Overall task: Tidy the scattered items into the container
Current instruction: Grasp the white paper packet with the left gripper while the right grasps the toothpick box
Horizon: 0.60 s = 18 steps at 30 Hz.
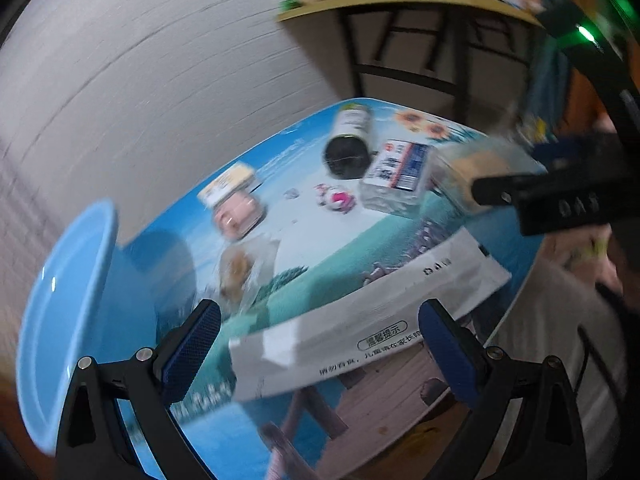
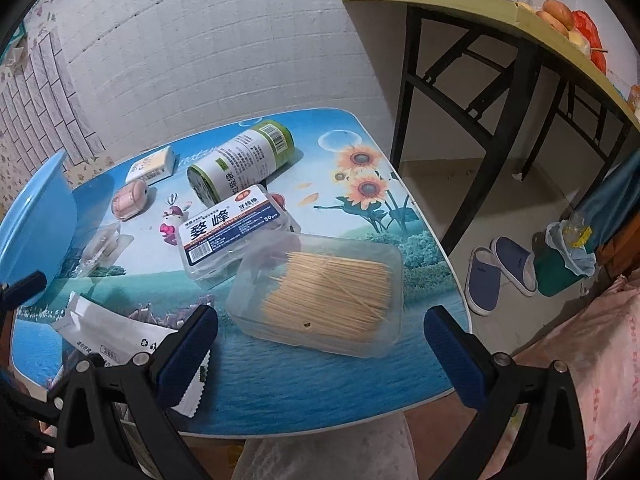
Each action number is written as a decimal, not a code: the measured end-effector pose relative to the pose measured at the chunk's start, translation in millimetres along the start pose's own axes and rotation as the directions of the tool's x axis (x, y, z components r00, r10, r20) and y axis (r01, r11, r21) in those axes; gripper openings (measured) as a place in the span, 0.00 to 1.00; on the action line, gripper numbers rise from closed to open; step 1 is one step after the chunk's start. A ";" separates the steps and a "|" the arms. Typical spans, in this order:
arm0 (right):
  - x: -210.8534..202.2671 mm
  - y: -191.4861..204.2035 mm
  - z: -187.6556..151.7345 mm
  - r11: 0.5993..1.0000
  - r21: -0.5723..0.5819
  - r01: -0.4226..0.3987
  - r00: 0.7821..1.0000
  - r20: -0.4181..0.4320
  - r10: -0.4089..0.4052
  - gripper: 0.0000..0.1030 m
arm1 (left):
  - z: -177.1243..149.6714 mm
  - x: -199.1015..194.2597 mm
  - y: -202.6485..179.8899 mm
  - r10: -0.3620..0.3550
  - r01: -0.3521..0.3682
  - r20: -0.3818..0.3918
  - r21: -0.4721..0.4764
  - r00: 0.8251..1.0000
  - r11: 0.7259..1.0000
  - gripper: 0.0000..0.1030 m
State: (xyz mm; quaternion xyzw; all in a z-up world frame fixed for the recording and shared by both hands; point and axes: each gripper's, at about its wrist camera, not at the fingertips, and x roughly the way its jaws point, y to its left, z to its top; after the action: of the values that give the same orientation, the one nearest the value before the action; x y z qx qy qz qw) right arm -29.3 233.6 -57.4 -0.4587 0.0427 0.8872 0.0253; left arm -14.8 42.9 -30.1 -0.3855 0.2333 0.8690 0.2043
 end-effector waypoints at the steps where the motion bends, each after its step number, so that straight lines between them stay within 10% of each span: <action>1: 2.2 0.7 0.0 1.000 0.001 0.000 1.000 -0.007 0.000 1.00 | 2.1 0.7 -2.4 -0.003 0.003 0.010 0.031 1.000 1.000 0.97; 18: 23.8 4.5 5.8 0.999 0.009 0.036 0.998 -0.055 -0.035 1.00 | 0.7 21.6 -16.9 -0.223 0.222 -0.013 0.173 0.975 0.960 0.93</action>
State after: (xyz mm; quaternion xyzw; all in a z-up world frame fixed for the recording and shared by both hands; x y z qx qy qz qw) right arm -48.1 229.8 -73.2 -0.4834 0.0396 0.8735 0.0422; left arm -19.5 60.7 -50.4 -0.3874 0.2626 0.8182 0.3339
